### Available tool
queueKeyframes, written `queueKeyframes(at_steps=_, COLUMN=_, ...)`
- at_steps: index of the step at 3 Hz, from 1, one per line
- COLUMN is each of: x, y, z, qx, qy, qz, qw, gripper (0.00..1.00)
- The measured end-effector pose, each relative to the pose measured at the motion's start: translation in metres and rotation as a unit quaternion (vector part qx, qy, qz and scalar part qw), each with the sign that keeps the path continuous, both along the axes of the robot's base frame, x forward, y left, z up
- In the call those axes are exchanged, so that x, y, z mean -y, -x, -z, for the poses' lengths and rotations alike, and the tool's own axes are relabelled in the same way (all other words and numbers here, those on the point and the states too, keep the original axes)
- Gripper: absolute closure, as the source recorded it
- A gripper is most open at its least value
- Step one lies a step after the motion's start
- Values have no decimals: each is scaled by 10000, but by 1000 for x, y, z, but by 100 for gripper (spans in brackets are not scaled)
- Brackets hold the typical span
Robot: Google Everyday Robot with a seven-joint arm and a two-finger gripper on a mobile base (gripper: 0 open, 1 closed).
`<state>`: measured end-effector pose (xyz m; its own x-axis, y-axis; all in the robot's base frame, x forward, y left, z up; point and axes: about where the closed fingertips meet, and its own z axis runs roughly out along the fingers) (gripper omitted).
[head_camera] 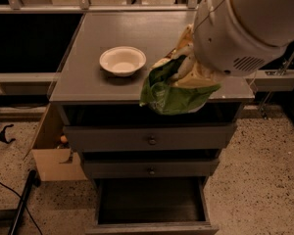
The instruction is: Place green rice chip bag into bottom drawer
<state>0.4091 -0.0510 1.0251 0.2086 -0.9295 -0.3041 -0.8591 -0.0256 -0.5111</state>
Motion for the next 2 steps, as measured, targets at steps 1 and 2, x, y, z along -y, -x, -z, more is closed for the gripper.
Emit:
queueKeyframes(at_steps=1, x=-6, y=0, z=17, qx=-34, qy=-14, qz=9, qw=10000, gripper=100)
queueKeyframes(at_steps=2, x=-7, y=-1, z=55, qx=-136, qy=-213, qz=93, qw=9996, gripper=100)
